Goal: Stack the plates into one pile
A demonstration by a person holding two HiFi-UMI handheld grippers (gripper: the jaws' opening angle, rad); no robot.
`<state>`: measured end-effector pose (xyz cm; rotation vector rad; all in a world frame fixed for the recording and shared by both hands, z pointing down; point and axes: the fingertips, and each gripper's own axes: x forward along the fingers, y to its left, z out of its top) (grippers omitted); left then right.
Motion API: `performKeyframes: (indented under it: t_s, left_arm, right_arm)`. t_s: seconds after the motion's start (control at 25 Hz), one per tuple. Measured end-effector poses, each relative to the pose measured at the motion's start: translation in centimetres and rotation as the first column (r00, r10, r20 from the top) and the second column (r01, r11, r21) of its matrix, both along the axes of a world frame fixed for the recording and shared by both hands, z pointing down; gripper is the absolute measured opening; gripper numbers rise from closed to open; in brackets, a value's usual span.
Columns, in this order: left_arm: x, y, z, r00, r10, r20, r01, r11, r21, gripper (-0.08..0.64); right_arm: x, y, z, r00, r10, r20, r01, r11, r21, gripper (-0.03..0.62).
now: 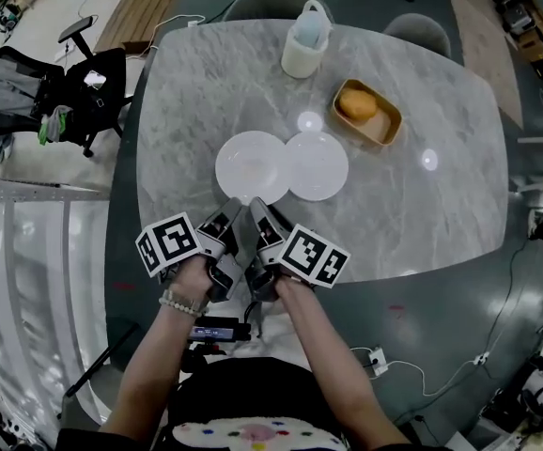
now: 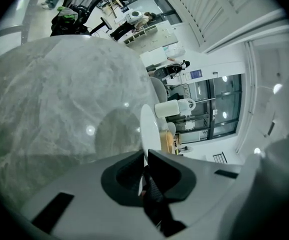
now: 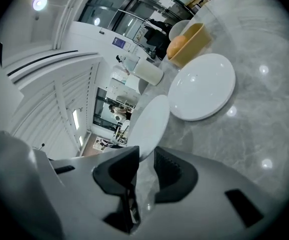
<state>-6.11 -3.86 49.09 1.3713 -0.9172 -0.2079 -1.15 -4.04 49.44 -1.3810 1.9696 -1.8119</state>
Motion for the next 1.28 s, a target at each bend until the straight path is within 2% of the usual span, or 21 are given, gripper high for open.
performKeyframes:
  t_s: [0.28, 0.76, 1.04, 1.28]
  left_arm:
    - [4.2, -1.3, -0.4, 0.998, 0.066, -0.02, -0.066, 0.998, 0.013, 0.032]
    - [10.0, -2.4, 0.5, 0.988, 0.152, -0.038, -0.153, 0.988, -0.008, 0.032]
    - [11.7, -2.8, 1.3, 0.984, 0.174, -0.04, -0.176, 0.984, -0.028, 0.034]
    - [12.0, -2.9, 1.3, 0.983, 0.177, -0.048, -0.178, 0.984, -0.029, 0.031]
  right_arm:
    - [4.2, -1.0, -0.5, 0.998, 0.062, -0.016, -0.061, 0.998, 0.008, 0.095]
    - [10.0, -1.6, 0.2, 0.988, 0.151, -0.028, -0.152, 0.988, -0.025, 0.095]
    - [11.7, -1.9, 1.1, 0.982, 0.187, -0.017, -0.188, 0.98, -0.067, 0.094]
    - [11.8, -1.8, 1.5, 0.985, 0.17, 0.007, -0.169, 0.982, -0.088, 0.109]
